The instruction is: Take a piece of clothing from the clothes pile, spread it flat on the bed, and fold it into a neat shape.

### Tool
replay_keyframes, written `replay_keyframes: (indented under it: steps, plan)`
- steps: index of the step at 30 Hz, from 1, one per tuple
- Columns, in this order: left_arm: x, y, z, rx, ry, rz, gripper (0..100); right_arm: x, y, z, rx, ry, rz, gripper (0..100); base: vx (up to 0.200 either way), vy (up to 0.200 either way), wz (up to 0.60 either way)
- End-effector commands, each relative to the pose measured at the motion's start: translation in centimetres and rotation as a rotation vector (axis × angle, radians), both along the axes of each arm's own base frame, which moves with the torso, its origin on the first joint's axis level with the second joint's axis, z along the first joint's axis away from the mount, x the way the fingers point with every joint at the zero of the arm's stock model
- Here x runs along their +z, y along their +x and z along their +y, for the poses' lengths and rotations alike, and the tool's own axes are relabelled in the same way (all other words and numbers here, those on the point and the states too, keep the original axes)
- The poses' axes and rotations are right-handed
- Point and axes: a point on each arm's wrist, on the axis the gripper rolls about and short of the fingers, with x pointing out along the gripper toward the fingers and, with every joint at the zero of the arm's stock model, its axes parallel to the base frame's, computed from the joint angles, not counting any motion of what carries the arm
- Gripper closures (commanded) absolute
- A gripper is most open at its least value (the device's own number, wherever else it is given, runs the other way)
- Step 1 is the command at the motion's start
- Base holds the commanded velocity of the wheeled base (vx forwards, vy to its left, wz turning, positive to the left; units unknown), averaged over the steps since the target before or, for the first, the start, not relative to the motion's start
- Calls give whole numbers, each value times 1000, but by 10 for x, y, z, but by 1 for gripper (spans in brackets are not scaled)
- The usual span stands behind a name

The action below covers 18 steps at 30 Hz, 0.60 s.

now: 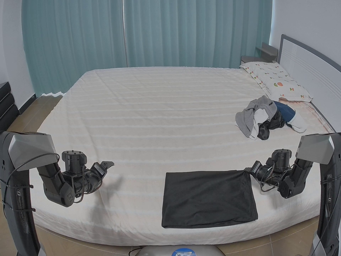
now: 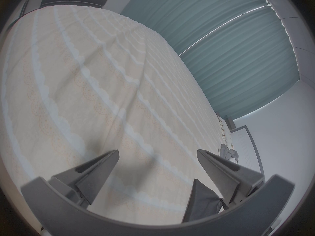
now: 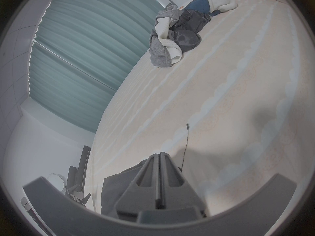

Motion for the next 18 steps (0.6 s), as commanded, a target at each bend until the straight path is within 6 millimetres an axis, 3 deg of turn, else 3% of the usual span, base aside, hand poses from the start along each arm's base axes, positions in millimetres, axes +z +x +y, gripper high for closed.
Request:
replay_keyframes:
  steps: [1,7,8,13,18]
  plan:
    - [-3,1,-2,7,9,5,0,-1,0,-1,-1,0,2,100,0,0,0]
    - [-4,3,-4,16,14,-17,0,-2,0,-1,-2,1,3,100,0,0,0]
    - [-4,3,-4,15,16,-17,0,-2,0,-1,-2,1,3,0,0,0,0]
    - [-3,1,-4,16,8,-16,0,5,0,-6,-38,63,4,0,0,0,0]
    - [0,-2,-3,11,-1,-13,0,25,-3,-20,-126,216,-34,0,0,0,0]
